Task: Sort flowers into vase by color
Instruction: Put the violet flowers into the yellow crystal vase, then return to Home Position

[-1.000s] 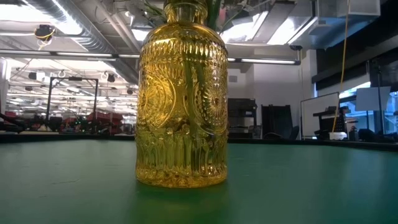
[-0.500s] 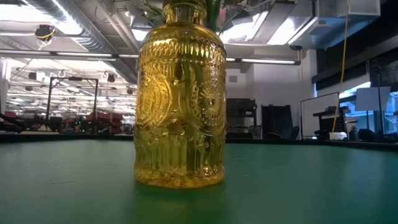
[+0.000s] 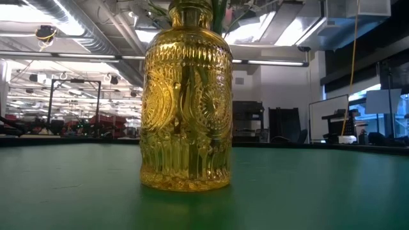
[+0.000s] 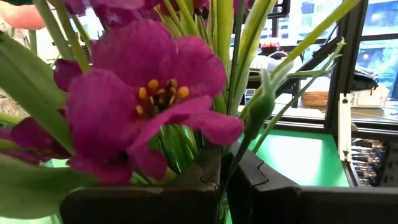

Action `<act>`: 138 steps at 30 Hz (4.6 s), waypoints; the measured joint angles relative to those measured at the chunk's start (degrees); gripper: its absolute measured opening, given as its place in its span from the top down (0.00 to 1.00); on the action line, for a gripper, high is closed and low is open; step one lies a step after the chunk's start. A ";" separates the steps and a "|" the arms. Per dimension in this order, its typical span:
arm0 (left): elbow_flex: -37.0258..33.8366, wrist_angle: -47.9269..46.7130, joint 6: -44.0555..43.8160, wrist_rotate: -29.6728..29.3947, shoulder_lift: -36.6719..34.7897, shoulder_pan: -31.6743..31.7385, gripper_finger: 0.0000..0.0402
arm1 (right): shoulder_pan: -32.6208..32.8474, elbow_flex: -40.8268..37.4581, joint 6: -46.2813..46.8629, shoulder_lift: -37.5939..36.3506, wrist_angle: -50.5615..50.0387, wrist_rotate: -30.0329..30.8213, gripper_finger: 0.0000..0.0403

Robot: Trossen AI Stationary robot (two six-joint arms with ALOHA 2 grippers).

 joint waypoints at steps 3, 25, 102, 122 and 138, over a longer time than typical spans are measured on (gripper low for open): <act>0.00 -0.01 -0.03 -0.01 0.00 0.00 1.00 | 0.00 0.00 0.04 0.00 -0.02 0.00 0.25; -0.02 0.15 4.81 -4.27 -2.83 -3.89 0.58 | 0.00 0.00 1.49 0.00 -1.08 -0.01 0.25; -50.30 -33.36 -7.51 37.66 -98.70 26.14 1.00 | -26.29 -42.45 1.52 -65.13 -7.50 -15.11 0.97; -63.14 -31.82 -13.49 40.63 -107.80 27.80 1.00 | -26.27 -44.56 2.91 -72.48 -22.65 -14.65 0.98; -63.12 -43.04 -16.15 41.39 -107.67 27.80 1.00 | -26.27 -44.65 0.33 -72.46 -24.79 -17.97 0.99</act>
